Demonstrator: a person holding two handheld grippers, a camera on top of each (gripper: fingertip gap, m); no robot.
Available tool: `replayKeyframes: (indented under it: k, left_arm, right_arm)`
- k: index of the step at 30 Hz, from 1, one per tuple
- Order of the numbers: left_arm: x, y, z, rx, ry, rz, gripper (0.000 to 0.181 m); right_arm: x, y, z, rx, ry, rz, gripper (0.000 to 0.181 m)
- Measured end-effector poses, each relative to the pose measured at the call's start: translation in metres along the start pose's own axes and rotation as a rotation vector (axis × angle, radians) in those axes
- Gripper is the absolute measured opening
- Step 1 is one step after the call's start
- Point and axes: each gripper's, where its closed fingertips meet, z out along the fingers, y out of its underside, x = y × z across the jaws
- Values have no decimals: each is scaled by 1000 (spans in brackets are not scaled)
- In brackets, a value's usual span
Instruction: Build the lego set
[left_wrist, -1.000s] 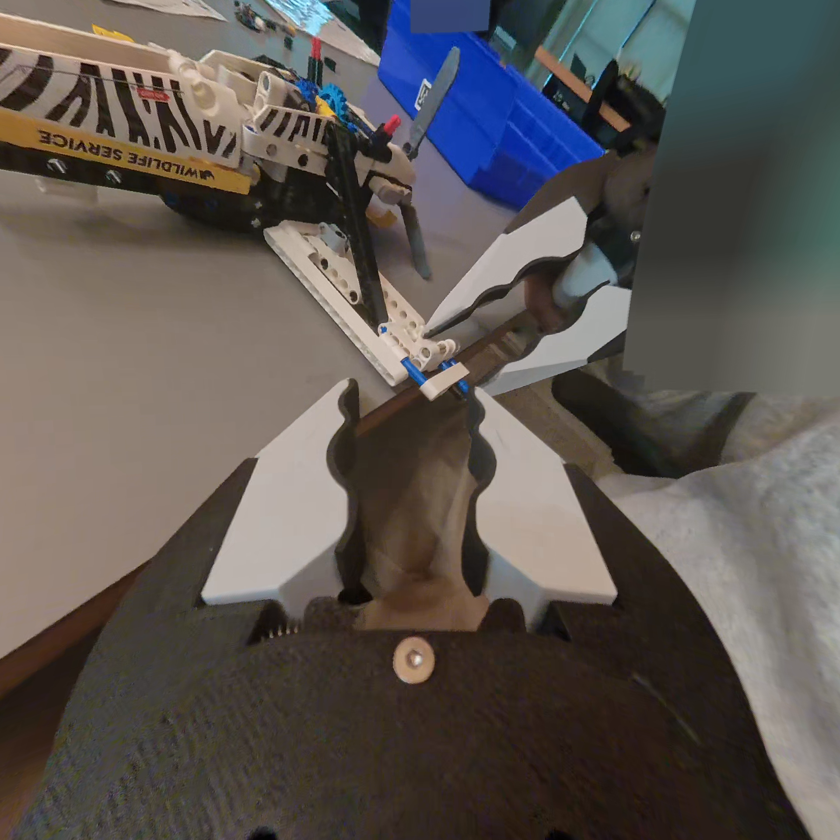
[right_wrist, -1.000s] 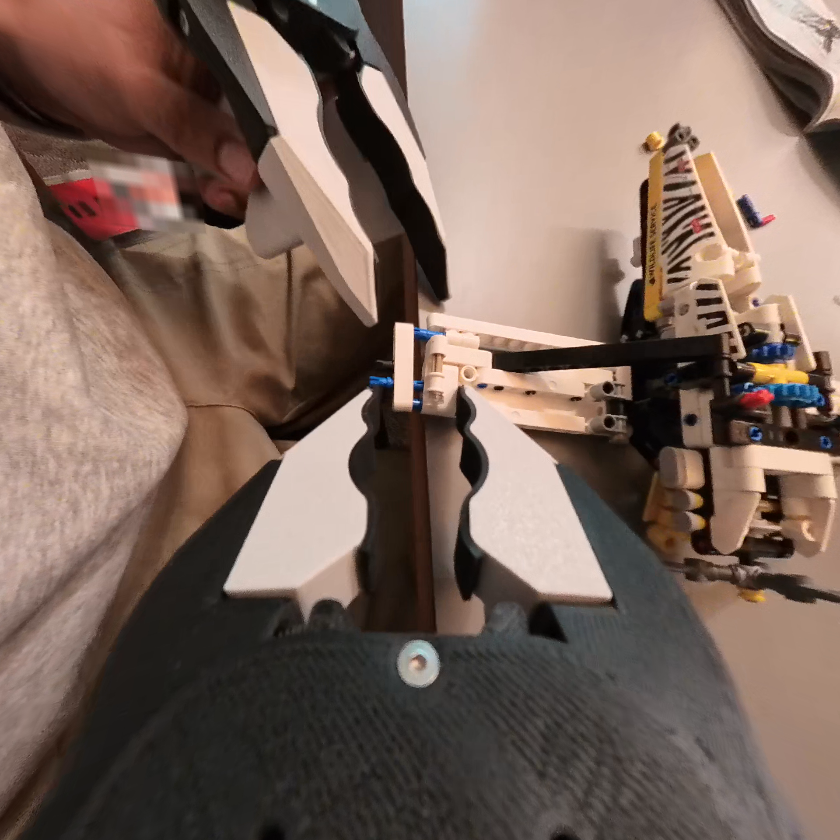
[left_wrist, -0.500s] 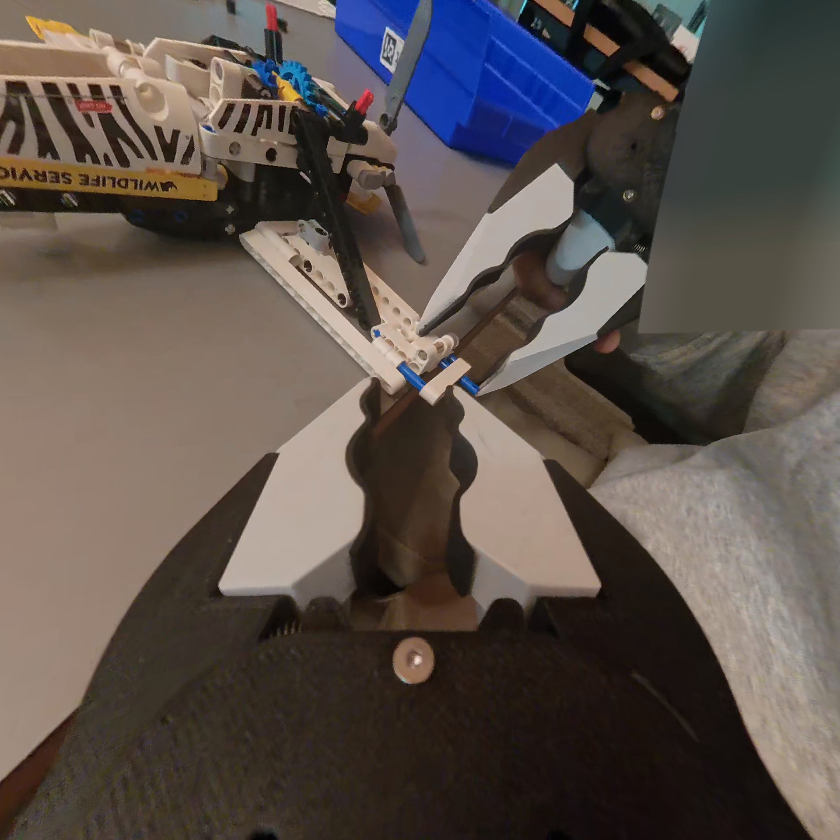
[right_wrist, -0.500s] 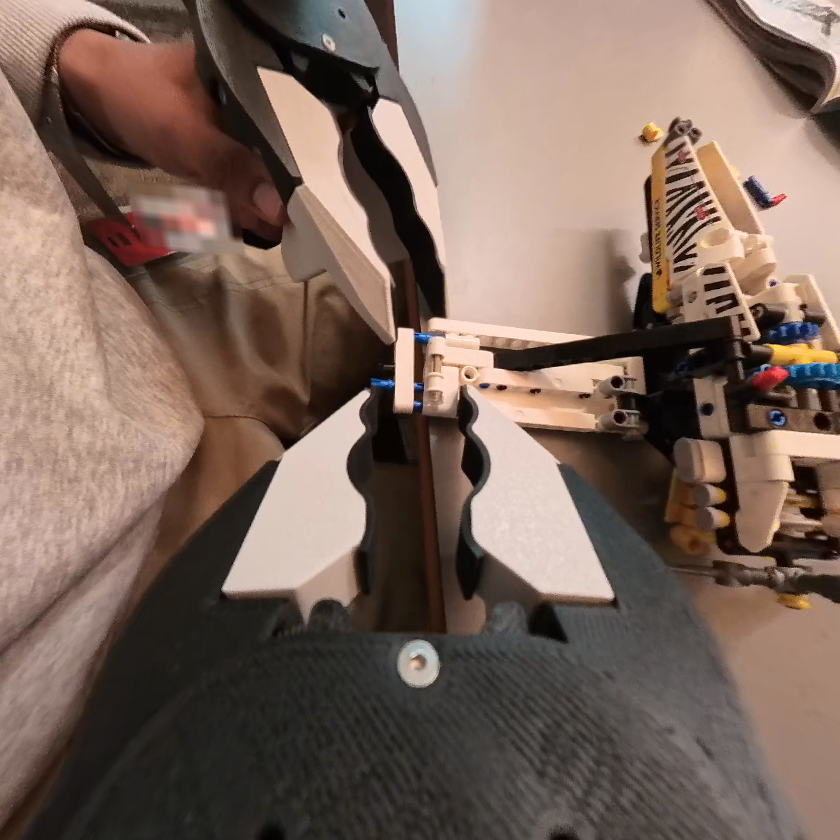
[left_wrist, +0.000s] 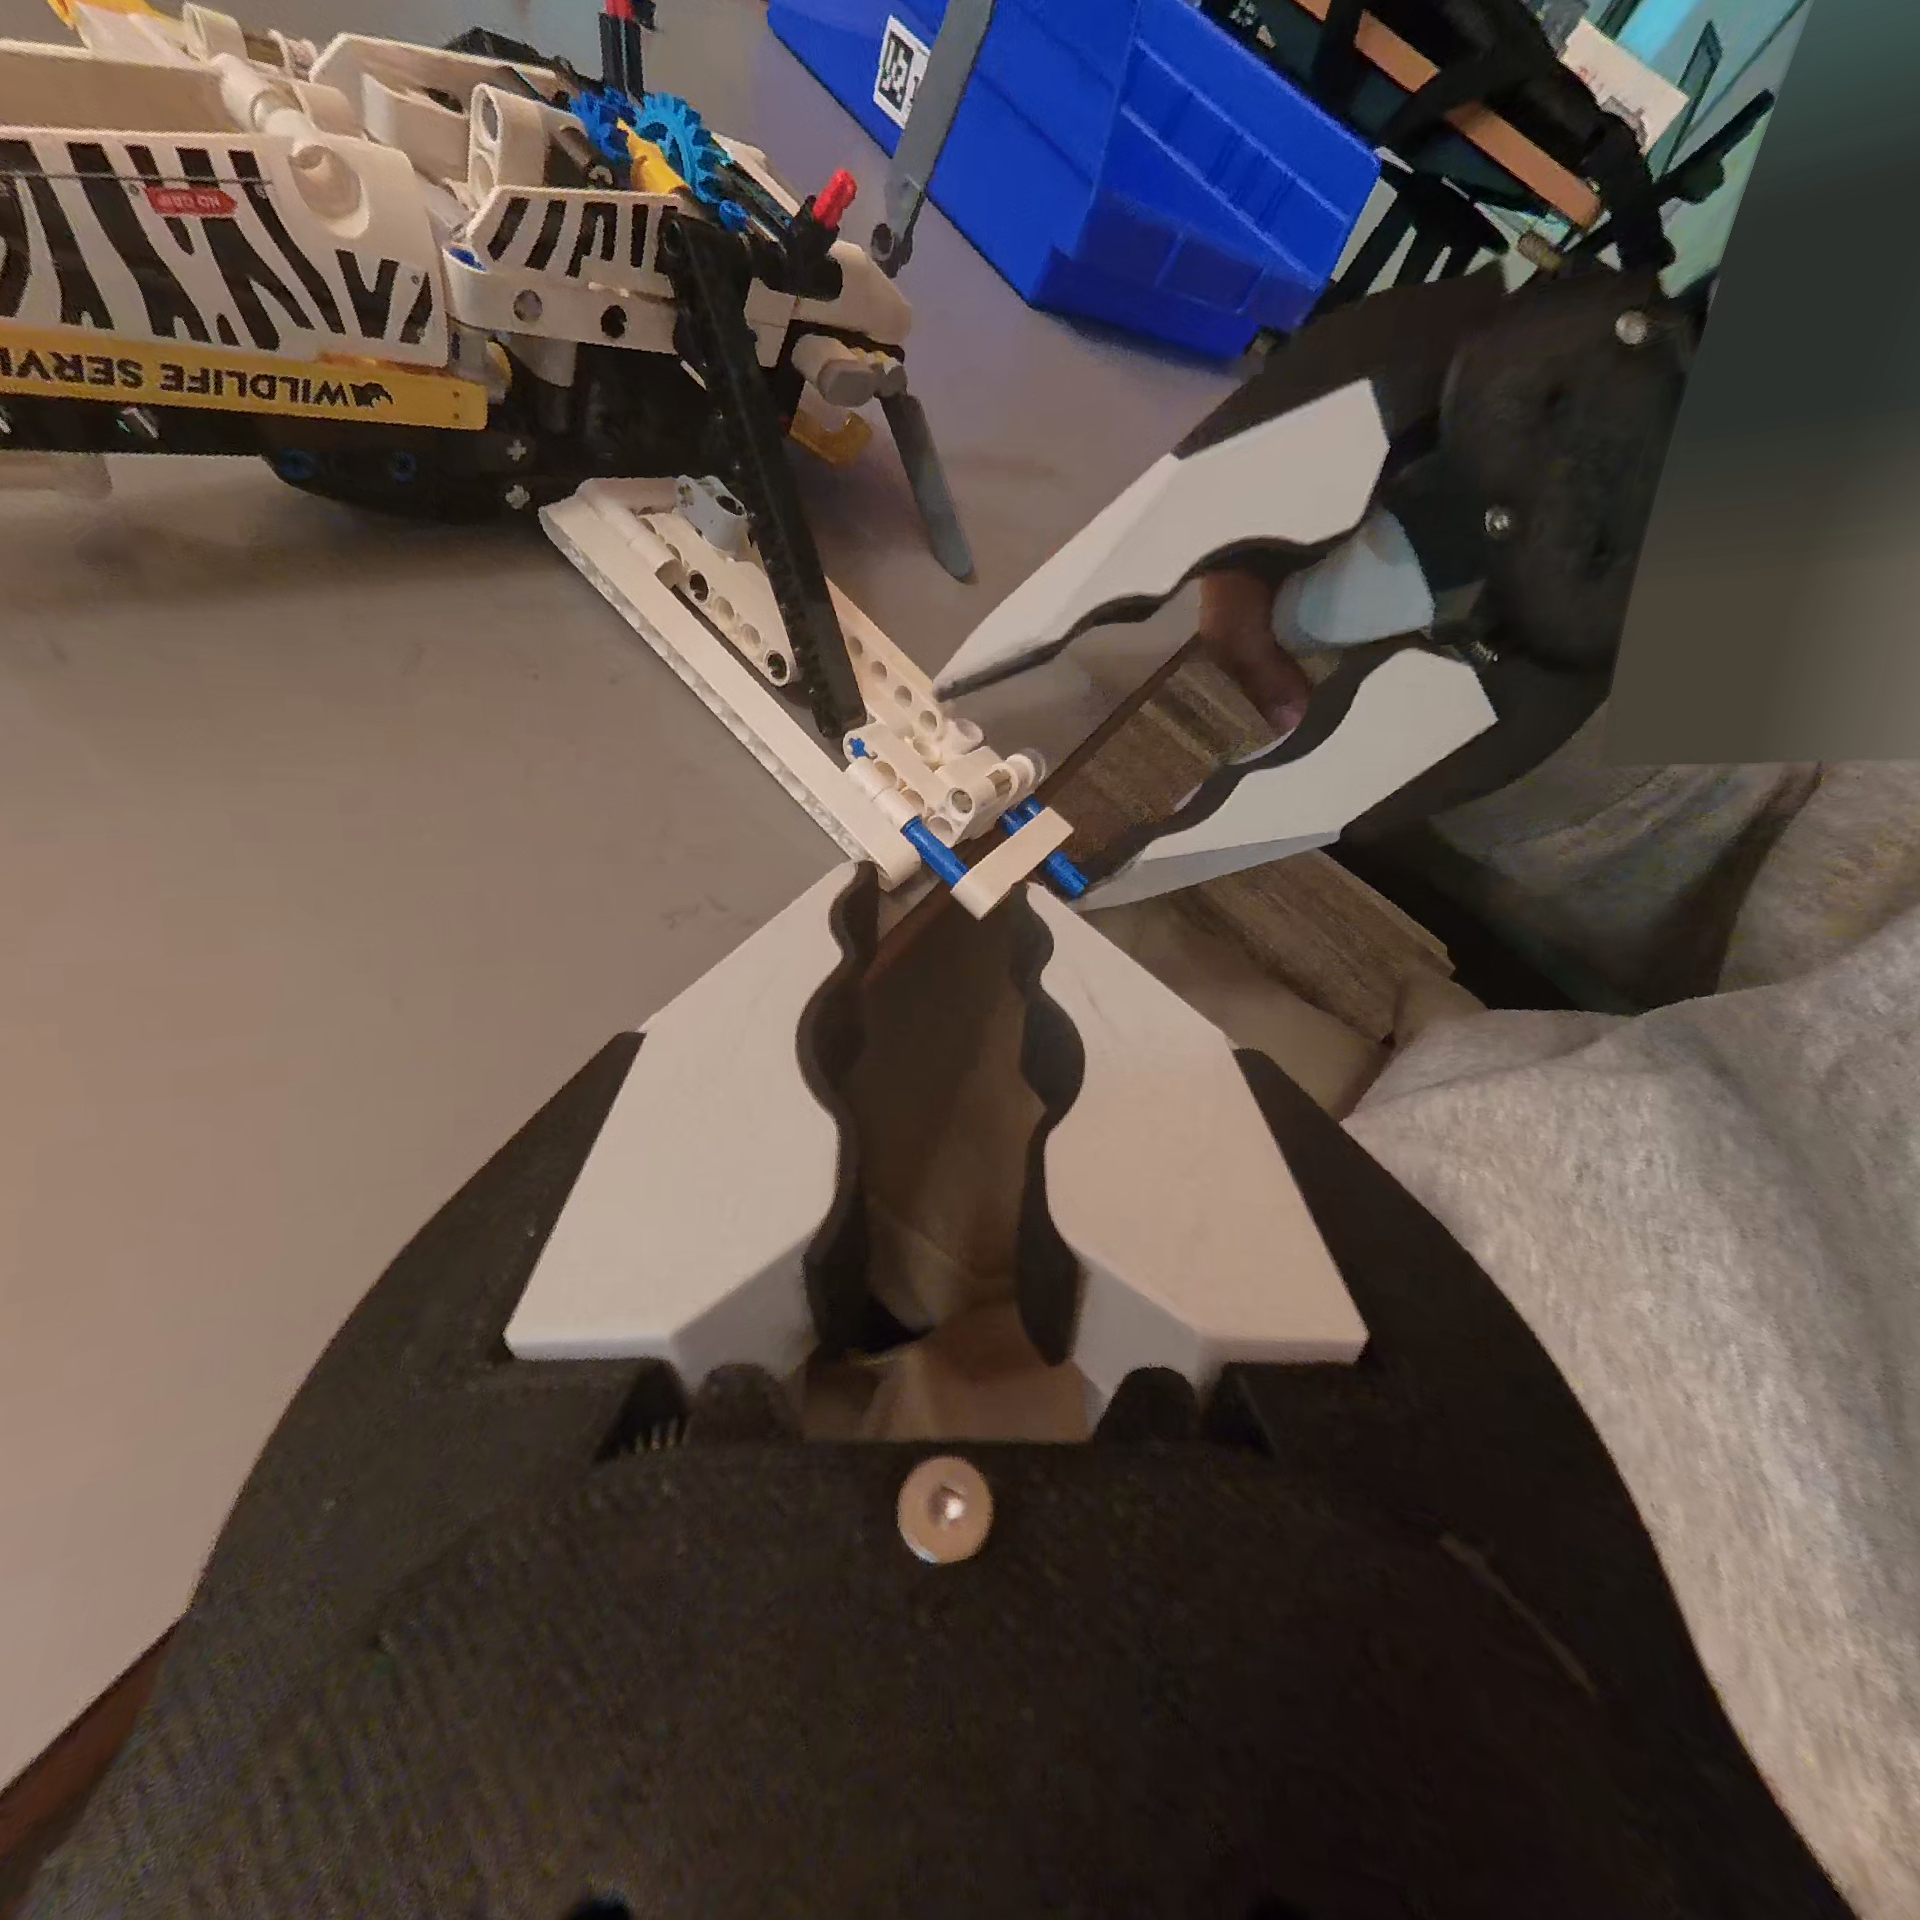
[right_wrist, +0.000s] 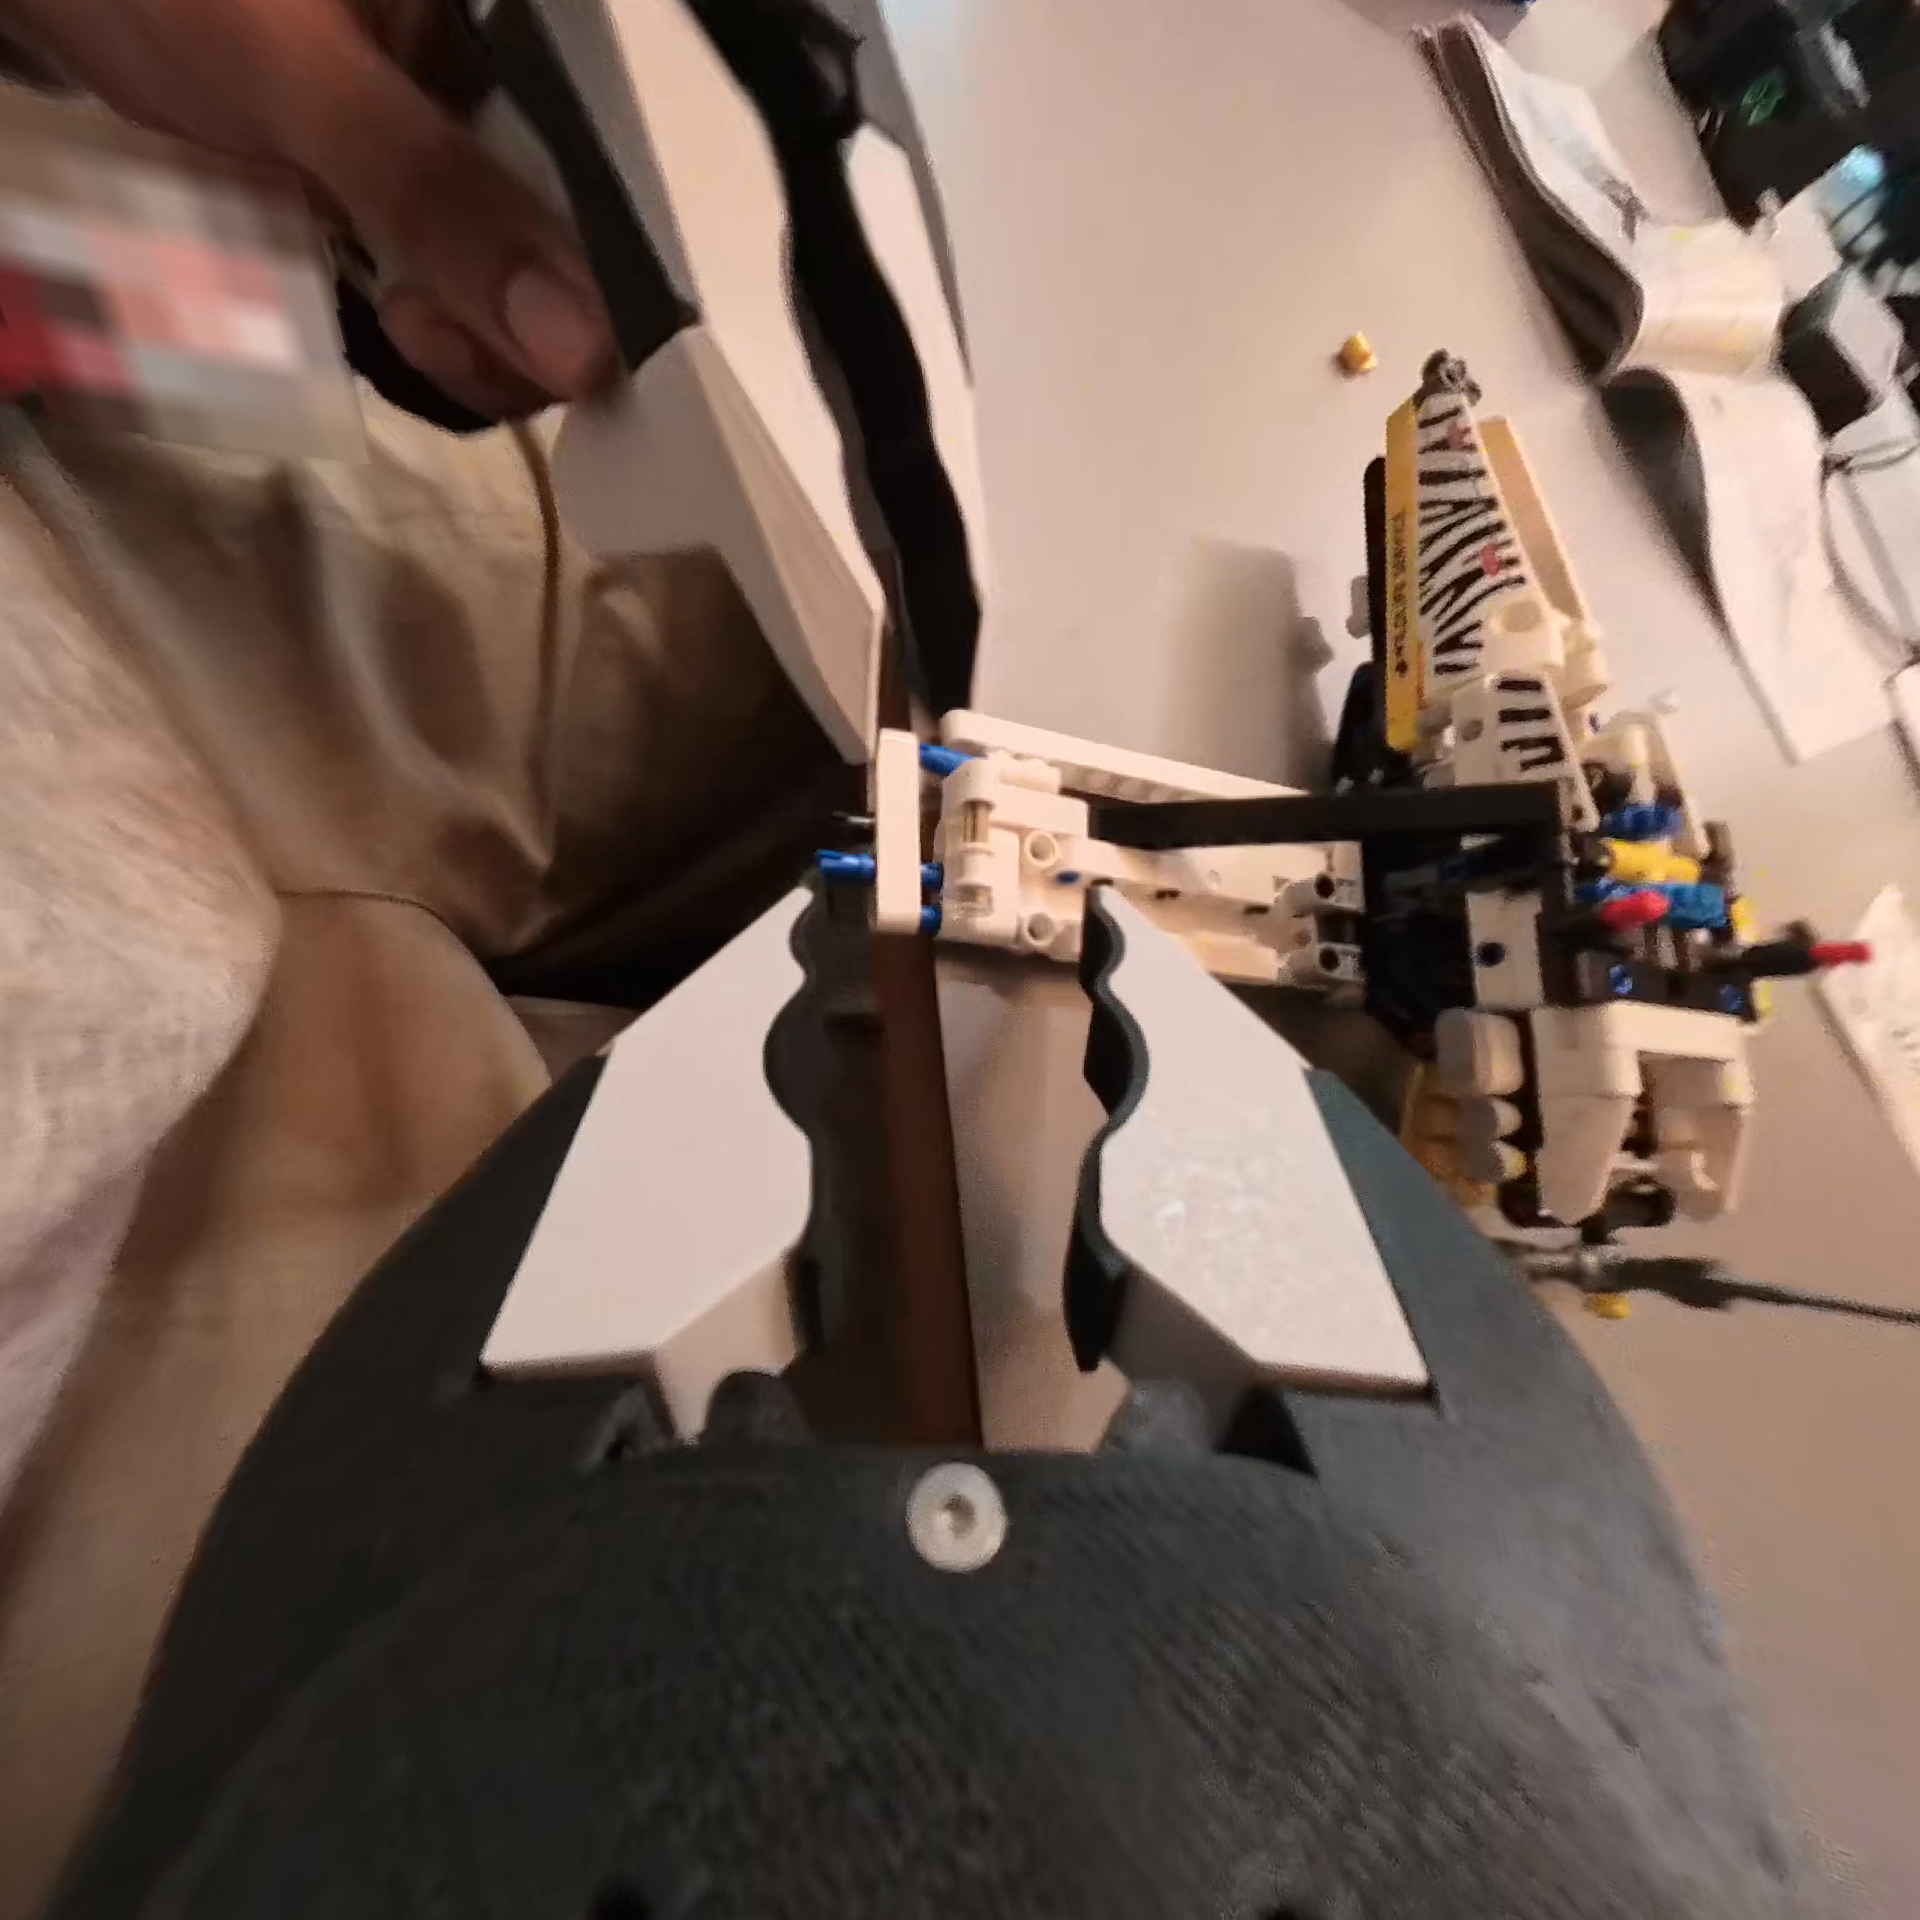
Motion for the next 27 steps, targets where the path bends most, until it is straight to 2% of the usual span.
replayKeyframes:
  k: [5, 8, 18, 23, 27]
  left_arm:
    - [4, 0, 1, -4, 21, -2, 25]
    - [4, -2, -1, 12, 23, -6, 28]
    - [4, 0, 1, -17, 11, 39, 32]
    - [1, -1, 4, -20, -19, 75, 27]
    - [1, -1, 4, -14, -3, 77, 25]
  right_arm:
    - [0, -25, -7, 94, -136, 239, 73]
    - [-1, -25, -1, 8, -180, 240, 78]
    - [-5, -14, 16, -232, -290, 72, 61]
    - [-5, -10, 17, -277, -323, 22, 43]
    - [-4, -9, 17, -290, -333, 10, 42]
